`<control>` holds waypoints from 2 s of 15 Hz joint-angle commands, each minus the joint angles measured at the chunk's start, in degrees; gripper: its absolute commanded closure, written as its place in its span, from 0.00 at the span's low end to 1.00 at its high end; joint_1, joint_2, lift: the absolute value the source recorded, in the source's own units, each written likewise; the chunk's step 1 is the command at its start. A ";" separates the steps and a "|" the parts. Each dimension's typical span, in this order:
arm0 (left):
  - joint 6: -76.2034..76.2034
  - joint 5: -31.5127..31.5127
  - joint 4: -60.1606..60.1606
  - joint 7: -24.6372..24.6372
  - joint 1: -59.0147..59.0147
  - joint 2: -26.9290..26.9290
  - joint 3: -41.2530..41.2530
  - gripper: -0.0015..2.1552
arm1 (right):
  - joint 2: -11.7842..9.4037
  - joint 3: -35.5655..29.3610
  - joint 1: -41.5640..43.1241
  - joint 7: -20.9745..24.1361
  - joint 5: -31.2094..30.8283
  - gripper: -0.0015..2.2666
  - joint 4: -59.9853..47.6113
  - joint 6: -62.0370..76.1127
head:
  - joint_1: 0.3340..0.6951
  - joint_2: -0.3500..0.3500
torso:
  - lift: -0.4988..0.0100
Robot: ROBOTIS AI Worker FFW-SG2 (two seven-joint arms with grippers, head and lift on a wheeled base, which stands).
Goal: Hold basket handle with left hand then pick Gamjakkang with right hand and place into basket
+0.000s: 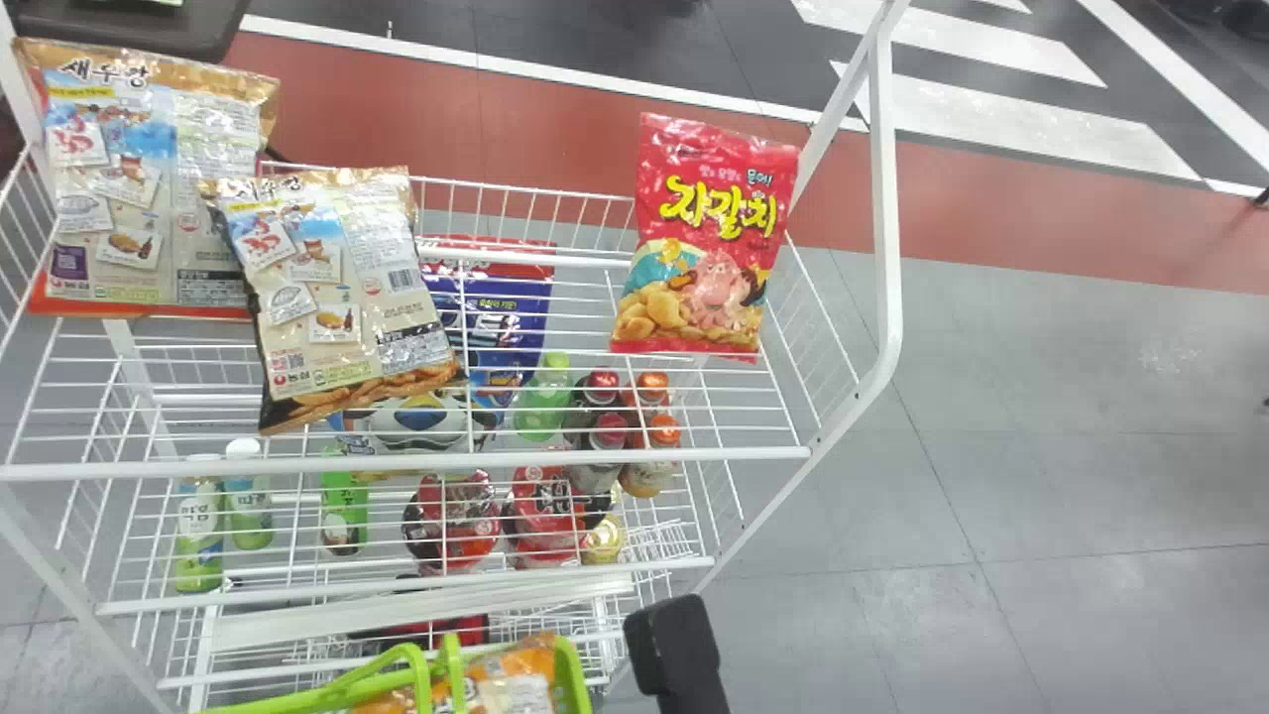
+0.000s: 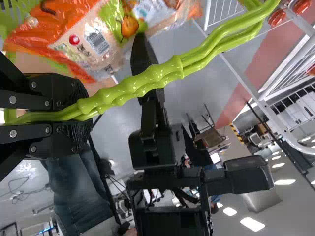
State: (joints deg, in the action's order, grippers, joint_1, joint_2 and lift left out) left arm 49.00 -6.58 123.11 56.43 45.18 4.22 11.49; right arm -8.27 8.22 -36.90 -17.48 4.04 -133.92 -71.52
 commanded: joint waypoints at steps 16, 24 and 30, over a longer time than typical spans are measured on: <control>-0.35 -0.01 -0.94 -0.09 -0.27 0.00 -0.15 1.00 | 1.86 -6.11 -0.71 6.76 -0.18 0.02 -11.28 22.70 | 1.00 0.00 | 0.94; -2.28 -0.63 -2.09 0.00 -0.71 -0.09 -0.15 1.00 | 6.08 -10.07 -3.88 8.08 4.83 0.03 -1.70 60.14 | 1.00 0.00 | 0.94; -2.98 -0.98 -2.61 0.26 -0.80 -0.09 -0.15 1.00 | 7.48 -10.60 -4.40 7.99 4.92 0.04 0.59 65.76 | 1.00 0.00 | 0.94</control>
State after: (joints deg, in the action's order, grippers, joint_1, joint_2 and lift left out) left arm 46.13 -7.52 120.53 56.69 44.38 4.13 11.34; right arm -0.99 -2.40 -41.31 -9.49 8.97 -134.00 -7.29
